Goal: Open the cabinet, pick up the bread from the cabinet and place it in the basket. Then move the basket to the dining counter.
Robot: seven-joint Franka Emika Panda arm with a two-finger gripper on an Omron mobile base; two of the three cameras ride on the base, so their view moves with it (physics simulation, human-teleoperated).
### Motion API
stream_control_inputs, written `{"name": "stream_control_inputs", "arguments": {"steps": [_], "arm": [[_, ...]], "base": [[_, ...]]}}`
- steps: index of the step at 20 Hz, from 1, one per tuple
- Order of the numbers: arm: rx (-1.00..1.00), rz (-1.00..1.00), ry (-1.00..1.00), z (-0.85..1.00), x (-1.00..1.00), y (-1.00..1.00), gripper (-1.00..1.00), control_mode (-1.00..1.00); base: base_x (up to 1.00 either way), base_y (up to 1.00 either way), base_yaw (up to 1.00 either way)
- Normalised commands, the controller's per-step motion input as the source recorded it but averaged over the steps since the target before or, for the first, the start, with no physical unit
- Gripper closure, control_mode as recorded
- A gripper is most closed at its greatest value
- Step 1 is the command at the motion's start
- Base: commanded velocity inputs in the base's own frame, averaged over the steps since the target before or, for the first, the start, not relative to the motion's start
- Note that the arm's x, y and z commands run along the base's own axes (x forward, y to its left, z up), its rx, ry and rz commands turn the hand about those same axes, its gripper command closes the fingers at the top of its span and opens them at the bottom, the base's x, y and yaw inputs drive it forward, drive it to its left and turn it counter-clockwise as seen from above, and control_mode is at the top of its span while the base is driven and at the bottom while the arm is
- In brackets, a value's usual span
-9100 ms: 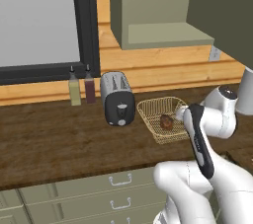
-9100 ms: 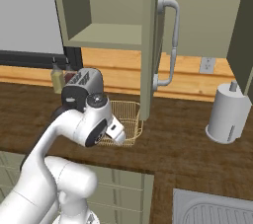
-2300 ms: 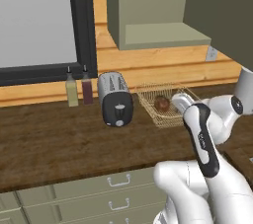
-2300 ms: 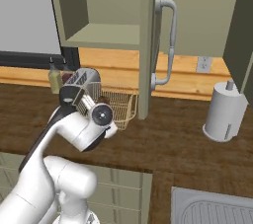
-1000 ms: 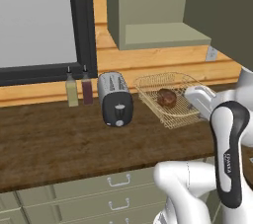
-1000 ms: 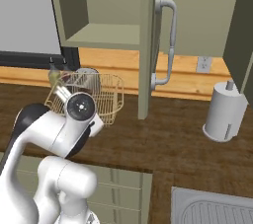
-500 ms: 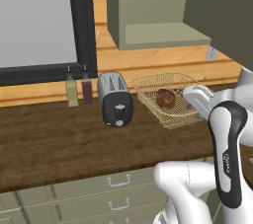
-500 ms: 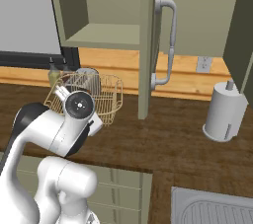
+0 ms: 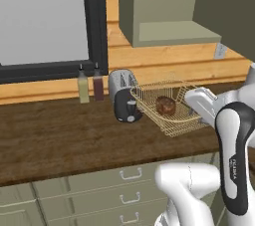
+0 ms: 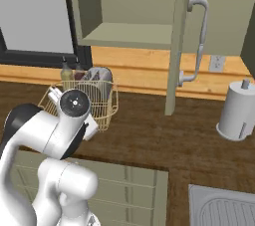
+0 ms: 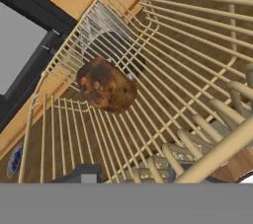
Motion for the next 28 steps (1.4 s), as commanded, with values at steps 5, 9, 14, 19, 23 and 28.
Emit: {"name": "stream_control_inputs", "arguments": {"steps": [5, 9, 14, 19, 23, 28], "arm": [[0.00, 0.00, 0.00, 0.00, 0.00, 0.00, 1.00, 1.00], [0.00, 0.00, 0.00, 0.00, 0.00, 0.00, 1.00, 1.00], [0.00, 0.00, 0.00, 0.00, 0.00, 0.00, 1.00, 1.00], [0.00, 0.00, 0.00, 0.00, 0.00, 0.00, 1.00, 1.00], [0.00, 0.00, 0.00, 0.00, 0.00, 0.00, 1.00, 1.00], [0.00, 0.00, 0.00, 0.00, 0.00, 0.00, 1.00, 1.00]], "base": [[-0.01, 0.61, 0.29], [0.08, 0.91, 0.47], [0.09, 0.86, 0.64], [0.03, 0.68, 0.83], [0.11, 0.48, 0.87], [0.27, 0.43, 0.85]]}}
